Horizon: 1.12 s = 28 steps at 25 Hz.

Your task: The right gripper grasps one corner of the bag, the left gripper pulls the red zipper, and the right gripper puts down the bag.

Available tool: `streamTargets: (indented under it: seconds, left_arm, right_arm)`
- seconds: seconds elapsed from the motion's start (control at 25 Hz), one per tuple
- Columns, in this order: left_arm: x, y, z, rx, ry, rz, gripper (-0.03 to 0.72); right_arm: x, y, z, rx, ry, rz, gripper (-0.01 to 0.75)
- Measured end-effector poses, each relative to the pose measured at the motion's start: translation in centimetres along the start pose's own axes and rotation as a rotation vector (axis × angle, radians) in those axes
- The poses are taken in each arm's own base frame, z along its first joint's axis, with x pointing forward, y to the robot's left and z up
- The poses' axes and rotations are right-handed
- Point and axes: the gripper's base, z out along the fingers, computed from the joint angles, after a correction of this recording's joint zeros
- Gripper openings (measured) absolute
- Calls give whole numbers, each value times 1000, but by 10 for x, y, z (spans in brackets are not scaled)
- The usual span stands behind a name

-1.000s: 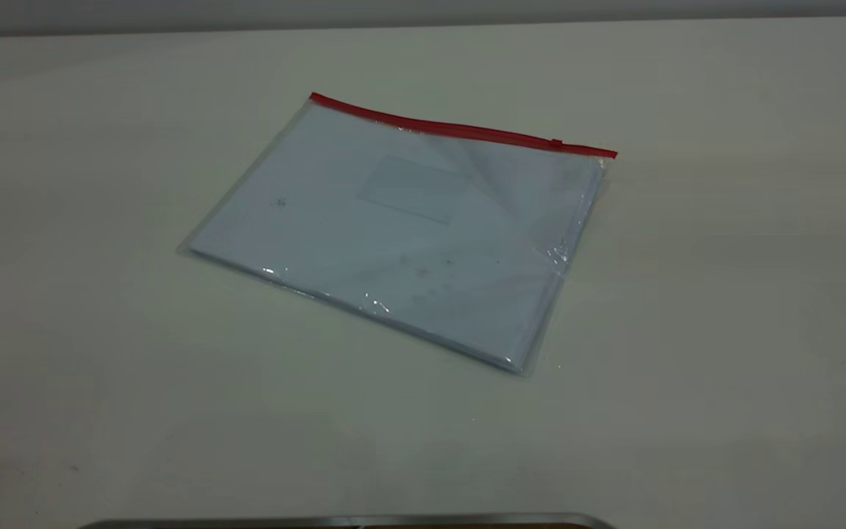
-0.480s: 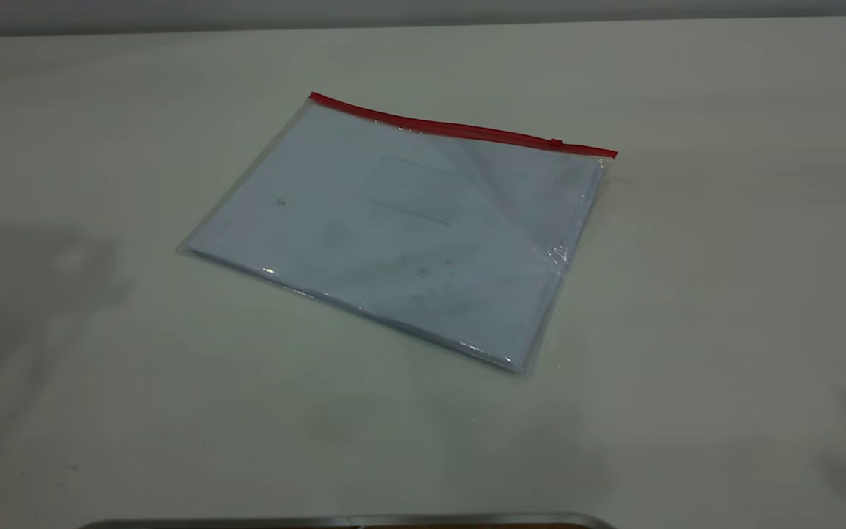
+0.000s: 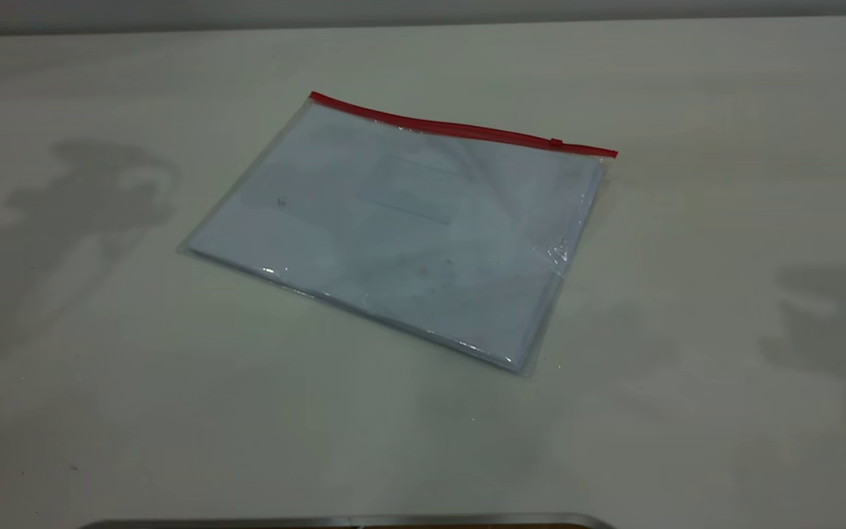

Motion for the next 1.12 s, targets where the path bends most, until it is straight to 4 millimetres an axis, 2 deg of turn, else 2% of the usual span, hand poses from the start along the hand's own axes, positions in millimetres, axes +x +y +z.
streamTargets:
  seconds: [0.2,0.32,0.6,0.96,1.12]
  left_arm:
    - [-6,-24,31,38,48,106,590]
    - [-12,-40,43,72,90,156,590]
    - [-27,-62,64,122,154,226,590]
    - [-26,-70,70,139,184,243,590]
    - [-26,-70,70,140,184,242,590]
  right_arm:
    - [5,-10,64,-27,72,55,570]
    - [8,-13,94,-60,115,60,570]
    - [-4,-7,150,-264,142,-72,570]
    - [-10,-5,214,-451,83,-135,570]
    - [1,-10,243,-471,87,-137,570]
